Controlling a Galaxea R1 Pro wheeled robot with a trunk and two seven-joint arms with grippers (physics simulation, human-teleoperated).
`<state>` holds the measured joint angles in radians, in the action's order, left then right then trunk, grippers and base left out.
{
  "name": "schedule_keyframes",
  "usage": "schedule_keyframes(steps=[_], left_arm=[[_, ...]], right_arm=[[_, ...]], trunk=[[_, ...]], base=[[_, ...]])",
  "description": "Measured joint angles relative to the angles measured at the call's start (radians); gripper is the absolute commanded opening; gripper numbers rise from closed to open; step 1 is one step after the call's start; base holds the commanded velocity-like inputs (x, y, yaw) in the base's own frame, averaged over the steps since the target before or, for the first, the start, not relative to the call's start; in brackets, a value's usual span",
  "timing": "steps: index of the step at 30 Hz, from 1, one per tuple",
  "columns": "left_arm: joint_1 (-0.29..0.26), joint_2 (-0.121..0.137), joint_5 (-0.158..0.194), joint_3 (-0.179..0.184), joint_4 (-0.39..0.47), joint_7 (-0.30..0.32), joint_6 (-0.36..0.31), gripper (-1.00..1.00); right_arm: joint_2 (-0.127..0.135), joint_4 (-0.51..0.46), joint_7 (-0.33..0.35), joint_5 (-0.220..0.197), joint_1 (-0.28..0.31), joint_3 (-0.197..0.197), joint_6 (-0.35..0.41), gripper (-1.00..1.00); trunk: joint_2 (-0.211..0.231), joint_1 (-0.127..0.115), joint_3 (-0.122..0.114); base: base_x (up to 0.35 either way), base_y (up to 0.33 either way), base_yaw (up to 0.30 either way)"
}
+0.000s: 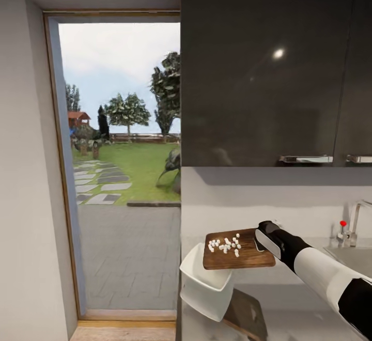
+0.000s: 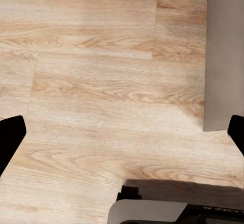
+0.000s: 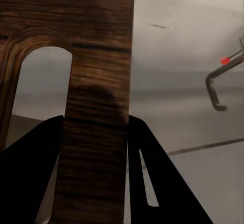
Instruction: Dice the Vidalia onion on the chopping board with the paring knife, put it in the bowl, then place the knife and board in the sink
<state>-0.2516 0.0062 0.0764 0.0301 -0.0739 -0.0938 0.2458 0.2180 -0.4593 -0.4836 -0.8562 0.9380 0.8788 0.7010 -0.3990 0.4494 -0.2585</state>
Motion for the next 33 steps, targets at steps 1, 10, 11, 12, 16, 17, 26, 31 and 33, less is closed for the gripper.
schedule_keyframes(steps=[1,10,11,12,16,17,26,31,33], left_arm=[[0.0,0.0,0.0,0.0,0.0,0.0,0.0,1.0],[0.0,0.0,0.0,0.0,0.0,0.0,0.0,1.0],[0.0,0.0,0.0,0.0,0.0,0.0,0.0,1.0],[0.0,0.0,0.0,0.0,0.0,0.0,0.0,1.0],[0.0,0.0,0.0,0.0,0.0,0.0,0.001,1.0],[0.0,0.0,0.0,0.0,0.0,0.0,0.001,1.0],[0.0,-0.001,0.0,0.0,0.0,0.0,0.001,1.0],[0.0,0.0,0.0,0.0,0.0,0.0,0.0,1.0],[0.0,0.0,0.0,0.0,0.0,0.0,0.0,1.0]], right_arm=[[0.0,0.0,0.0,0.0,0.0,0.0,0.001,-1.0],[0.0,0.0,-0.002,0.003,0.0,0.0,0.001,-1.0],[0.0,0.0,-0.004,0.003,0.0,0.0,0.001,-1.0],[0.0,0.0,-0.007,0.004,0.0,0.0,0.001,-1.0],[0.0,0.0,-0.02,0.004,0.0,0.0,0.0,-1.0],[0.0,0.0,-0.022,0.003,0.0,0.0,0.0,-1.0],[0.001,0.0,-0.028,0.004,0.0,0.0,0.001,-1.0],[0.001,0.0,-0.038,0.004,0.0,0.0,0.001,-1.0],[0.001,0.0,-0.038,0.002,0.0,0.0,0.0,-1.0]], trunk=[[0.0,0.0,0.0],[0.0,0.0,0.0],[0.0,0.0,0.0],[0.0,0.0,0.0],[0.0,0.0,0.0],[0.0,0.0,0.0],[0.0,0.0,0.0],[0.0,0.0,0.0],[0.0,0.0,0.0]], base=[[0.025,0.012,0.0],[0.005,0.011,0.0],[0.0,0.003,0.0],[0.0,0.002,0.0],[0.0,0.0,0.0],[0.0,0.0,0.0],[0.0,0.0,0.0],[0.0,0.0,0.0],[0.0,0.0,0.0]])
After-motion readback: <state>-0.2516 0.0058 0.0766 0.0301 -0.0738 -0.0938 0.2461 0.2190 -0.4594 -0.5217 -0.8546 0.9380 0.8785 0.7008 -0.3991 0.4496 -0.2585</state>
